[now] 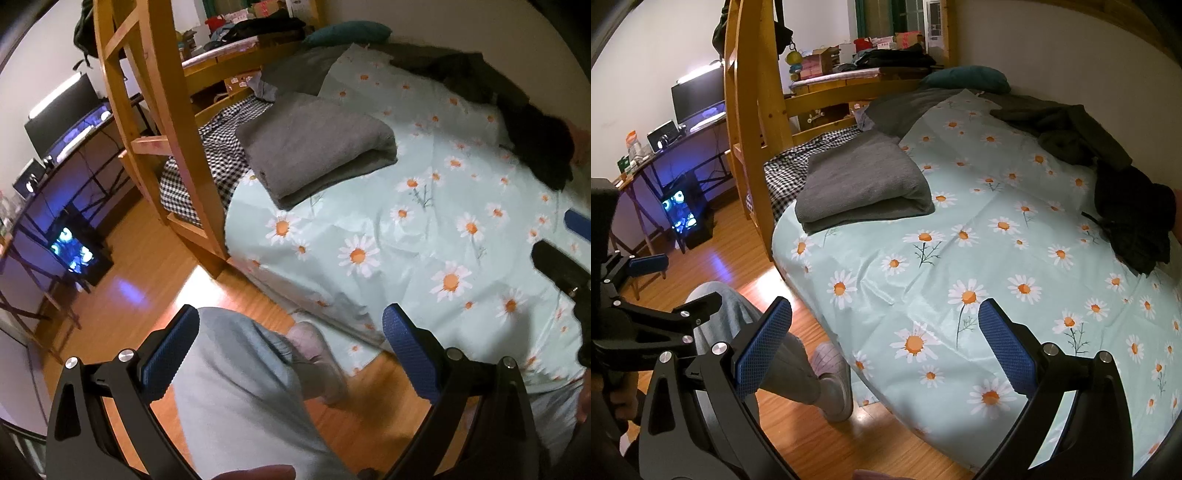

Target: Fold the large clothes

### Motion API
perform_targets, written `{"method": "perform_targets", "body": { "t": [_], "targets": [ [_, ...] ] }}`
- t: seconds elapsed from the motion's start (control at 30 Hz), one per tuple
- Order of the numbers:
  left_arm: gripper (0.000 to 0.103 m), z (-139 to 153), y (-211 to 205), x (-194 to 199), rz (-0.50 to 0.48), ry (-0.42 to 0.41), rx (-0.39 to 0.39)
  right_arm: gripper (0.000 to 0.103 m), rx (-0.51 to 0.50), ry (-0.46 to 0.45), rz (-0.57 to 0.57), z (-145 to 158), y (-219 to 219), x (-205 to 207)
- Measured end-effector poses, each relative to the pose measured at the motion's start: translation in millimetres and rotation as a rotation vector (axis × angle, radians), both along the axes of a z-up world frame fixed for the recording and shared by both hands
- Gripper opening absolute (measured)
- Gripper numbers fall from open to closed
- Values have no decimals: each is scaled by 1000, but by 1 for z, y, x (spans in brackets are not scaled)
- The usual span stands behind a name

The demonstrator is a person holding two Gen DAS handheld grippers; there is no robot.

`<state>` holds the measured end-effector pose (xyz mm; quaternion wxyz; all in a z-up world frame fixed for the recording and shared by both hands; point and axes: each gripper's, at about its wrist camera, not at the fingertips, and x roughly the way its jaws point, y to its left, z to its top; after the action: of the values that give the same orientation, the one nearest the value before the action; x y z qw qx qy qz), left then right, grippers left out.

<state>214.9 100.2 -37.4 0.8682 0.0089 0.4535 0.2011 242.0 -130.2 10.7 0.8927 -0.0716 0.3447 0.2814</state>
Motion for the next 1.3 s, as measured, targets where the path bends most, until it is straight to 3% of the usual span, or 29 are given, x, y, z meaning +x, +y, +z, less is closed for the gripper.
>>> {"method": "perform_targets", "body": {
  "t": [0.13, 0.23, 0.3, 0.43, 1.3],
  "targets": [
    [97, 2, 4, 1, 41, -8, 13, 99, -1, -1, 1, 0, 0, 0],
    [97, -1, -5, 2, 103, 35, 188, 99, -1, -1, 0, 0, 0, 0],
    [97, -5, -10, 4, 125, 65, 258, 100, -1, 0, 0, 0, 0, 0],
    [97, -5, -9, 5, 91, 67, 206, 100, -2, -1, 1, 0, 0, 0],
    [97, -3, -21, 3, 17, 62, 163, 100, 2, -3, -8, 2, -3, 3]
  ]
}}
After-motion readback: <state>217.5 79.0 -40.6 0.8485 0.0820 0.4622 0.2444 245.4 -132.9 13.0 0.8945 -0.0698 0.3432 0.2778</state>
